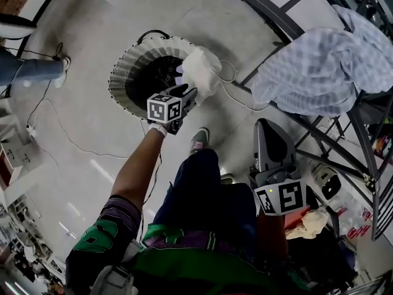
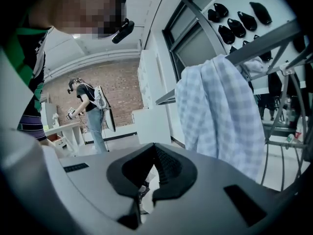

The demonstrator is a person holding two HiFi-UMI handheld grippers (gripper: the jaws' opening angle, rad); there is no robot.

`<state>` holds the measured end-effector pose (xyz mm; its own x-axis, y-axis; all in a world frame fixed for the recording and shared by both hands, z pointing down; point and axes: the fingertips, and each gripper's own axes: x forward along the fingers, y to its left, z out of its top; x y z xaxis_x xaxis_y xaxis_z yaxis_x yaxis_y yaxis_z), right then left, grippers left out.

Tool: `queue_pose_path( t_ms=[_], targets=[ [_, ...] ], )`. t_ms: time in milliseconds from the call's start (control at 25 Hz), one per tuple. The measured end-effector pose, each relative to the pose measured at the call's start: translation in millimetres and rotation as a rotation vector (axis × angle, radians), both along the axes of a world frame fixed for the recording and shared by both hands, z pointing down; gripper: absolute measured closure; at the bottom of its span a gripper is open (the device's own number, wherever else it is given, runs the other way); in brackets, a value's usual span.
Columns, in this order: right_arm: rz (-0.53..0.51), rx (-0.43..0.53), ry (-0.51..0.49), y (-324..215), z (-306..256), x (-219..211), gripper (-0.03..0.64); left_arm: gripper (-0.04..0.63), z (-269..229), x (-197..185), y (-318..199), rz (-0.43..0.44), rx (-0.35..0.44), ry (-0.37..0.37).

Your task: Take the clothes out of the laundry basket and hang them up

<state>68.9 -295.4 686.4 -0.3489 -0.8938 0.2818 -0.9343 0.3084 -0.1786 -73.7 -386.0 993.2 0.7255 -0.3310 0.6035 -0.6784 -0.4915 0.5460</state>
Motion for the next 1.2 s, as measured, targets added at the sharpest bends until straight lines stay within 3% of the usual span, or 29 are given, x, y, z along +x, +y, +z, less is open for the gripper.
queue_pose_path(
  t_ms=[320,520,960,1200],
  targets=[
    [0.02,-0.033,-0.006,-15.9,25.7,11.4,0.617,0.394,48.5,31.3,0.4,0.14,-0.03,-0.096],
    [0.028,-0.053,-0.022,-23.1,28.3,16.6,0.617,0.394,65.1,42.8,8.9,0.185,-0.057,-0.165],
    [0.034,-0.087,-0.039,-22.3,24.7,27.6,0.617,0.546,54.2,44.2,7.2,0.168,-0.016,-0.222],
    [0.016,-0.071,-0.036,-13.6,-10.0,21.2,0.617,0.552,17.2,35.3,12.7,0.149,-0.012,-0.217]
  ],
)
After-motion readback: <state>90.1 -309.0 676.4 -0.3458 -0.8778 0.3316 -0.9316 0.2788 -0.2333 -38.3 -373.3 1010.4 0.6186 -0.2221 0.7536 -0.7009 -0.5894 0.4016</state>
